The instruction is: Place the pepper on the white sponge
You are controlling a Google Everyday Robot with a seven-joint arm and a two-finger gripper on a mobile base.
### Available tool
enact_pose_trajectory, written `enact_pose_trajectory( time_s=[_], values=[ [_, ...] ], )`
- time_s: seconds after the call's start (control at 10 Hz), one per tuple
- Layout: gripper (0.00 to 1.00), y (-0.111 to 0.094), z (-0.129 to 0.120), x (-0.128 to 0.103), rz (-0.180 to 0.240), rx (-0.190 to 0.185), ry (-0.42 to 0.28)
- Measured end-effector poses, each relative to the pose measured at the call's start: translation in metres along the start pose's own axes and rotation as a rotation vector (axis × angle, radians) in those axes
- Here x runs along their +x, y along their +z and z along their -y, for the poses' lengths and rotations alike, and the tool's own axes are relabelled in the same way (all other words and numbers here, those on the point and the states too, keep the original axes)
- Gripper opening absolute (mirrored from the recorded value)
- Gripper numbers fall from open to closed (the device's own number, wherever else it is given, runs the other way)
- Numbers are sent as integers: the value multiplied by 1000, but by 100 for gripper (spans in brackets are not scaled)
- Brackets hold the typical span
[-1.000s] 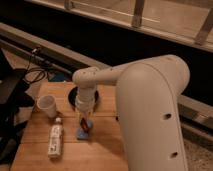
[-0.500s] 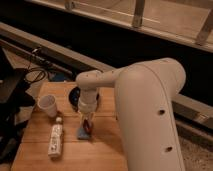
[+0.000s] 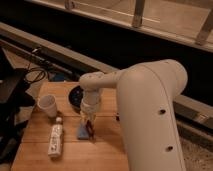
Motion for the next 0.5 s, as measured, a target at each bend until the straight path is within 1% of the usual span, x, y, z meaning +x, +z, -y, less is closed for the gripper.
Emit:
enact_pose_trajectory(
  time_s=[0.1,0.2,0.3,0.4,0.5],
  values=[
    [80,1,0,2,-19,-2,-8],
    [80,-2,-4,2,-18,4,-23],
    [80,-9,-7,1,-7,13,-32],
    [80,-17,-10,1,8,28,-34],
    [80,-37,-20,-1,42,64,-35]
  ],
)
